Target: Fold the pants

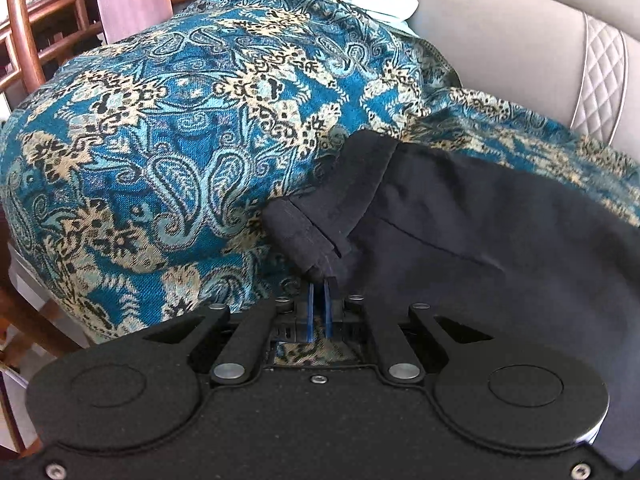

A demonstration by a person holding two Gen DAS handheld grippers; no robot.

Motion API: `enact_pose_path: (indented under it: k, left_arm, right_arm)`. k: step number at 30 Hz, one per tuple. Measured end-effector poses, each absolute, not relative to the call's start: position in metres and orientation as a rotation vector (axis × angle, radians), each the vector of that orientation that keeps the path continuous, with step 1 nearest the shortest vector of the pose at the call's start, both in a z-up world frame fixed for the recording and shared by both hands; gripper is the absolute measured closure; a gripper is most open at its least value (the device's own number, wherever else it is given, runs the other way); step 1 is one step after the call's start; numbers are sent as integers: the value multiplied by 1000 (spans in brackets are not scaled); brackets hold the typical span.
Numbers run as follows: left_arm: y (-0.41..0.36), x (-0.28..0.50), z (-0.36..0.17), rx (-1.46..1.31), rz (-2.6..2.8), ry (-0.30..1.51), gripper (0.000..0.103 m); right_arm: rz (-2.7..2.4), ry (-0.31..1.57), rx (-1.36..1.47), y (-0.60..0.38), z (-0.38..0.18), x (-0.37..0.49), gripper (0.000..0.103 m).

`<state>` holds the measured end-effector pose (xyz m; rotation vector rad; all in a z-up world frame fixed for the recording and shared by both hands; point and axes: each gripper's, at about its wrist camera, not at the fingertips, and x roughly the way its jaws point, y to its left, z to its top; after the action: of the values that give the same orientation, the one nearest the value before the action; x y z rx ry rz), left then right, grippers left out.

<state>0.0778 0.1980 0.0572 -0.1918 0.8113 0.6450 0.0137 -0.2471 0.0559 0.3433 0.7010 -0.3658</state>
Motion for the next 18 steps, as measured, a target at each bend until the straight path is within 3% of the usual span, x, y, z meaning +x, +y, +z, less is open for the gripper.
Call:
enact_pose_path:
  k: [4, 5, 6, 18]
  left_arm:
    - [195, 81, 47, -171, 656, 832, 96]
    - [194, 81, 45, -161, 660, 837, 96]
    - [193, 82, 42, -151, 665, 841, 95]
    - [191, 83, 36, -119, 662, 840, 95]
  right_arm:
    - [-355, 696, 314, -245, 48, 11, 96]
    - [-357, 689, 297, -245, 47, 12, 83]
    - [-366, 682, 281, -245, 46, 14, 77]
    - [-566, 642, 233, -335, 49, 78, 63]
